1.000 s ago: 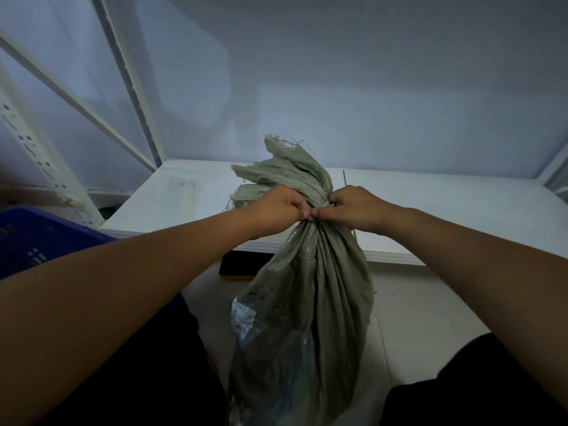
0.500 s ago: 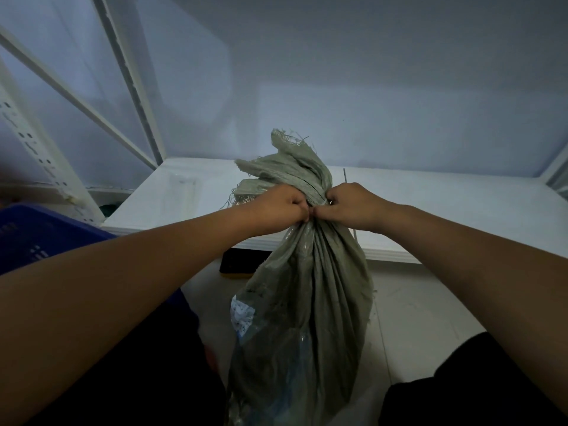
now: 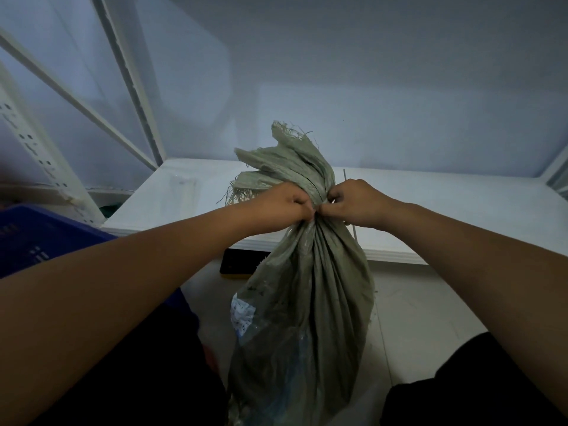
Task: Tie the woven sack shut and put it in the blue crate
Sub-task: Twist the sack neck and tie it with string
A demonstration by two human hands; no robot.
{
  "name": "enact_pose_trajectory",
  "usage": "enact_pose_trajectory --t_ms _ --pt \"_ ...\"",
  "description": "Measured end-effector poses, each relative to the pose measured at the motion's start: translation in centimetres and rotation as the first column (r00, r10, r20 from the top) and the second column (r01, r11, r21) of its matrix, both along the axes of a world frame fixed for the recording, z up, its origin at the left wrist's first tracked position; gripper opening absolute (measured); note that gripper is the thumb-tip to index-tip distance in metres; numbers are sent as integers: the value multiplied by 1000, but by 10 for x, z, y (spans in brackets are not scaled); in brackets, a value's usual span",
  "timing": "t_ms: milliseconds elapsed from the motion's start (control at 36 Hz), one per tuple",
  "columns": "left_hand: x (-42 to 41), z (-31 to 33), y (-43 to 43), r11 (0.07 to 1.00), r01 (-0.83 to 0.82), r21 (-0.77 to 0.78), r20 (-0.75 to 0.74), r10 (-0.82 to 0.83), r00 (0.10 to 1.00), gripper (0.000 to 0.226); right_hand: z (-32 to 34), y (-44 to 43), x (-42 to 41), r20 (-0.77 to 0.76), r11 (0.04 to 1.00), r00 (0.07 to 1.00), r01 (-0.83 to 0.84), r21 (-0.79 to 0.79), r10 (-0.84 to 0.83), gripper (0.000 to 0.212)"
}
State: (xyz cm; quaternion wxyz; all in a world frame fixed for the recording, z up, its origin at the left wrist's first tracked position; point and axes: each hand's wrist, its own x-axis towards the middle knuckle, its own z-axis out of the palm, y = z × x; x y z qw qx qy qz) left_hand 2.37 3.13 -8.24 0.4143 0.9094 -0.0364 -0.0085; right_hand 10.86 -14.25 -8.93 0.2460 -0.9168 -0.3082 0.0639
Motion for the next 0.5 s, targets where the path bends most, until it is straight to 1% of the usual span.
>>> enact_pose_trajectory --t_ms 111,250,306,417,472,500 --pt "-1 2 -2 999 9 -34 4 -9 1000 20 0 -1 1 -5 1000 1000 -9 5 10 40" --pt "-2 2 -2 998 3 -70 0 -3 1000 25 0 -3 0 -55 1000 998 8 3 -8 38" --pt "-1 1 -3 996 3 -95 -6 -4 1000 21 -1 -2 -2 -79 1000 997 2 -14 -3 36" --pt "1 -1 -3 989 -24 -143 -23 20 1000 14 -4 -1 -6 -189 1000 982 -4 -8 2 29" --pt "1 -1 -3 981 -51 -186 -33 46 998 13 -5 -1 -7 -268 999 963 -4 33 13 27" --pt "2 -1 -2 975 -68 -213 -39 61 997 14 -5 0 -7 -317 997 948 8 72 15 31"
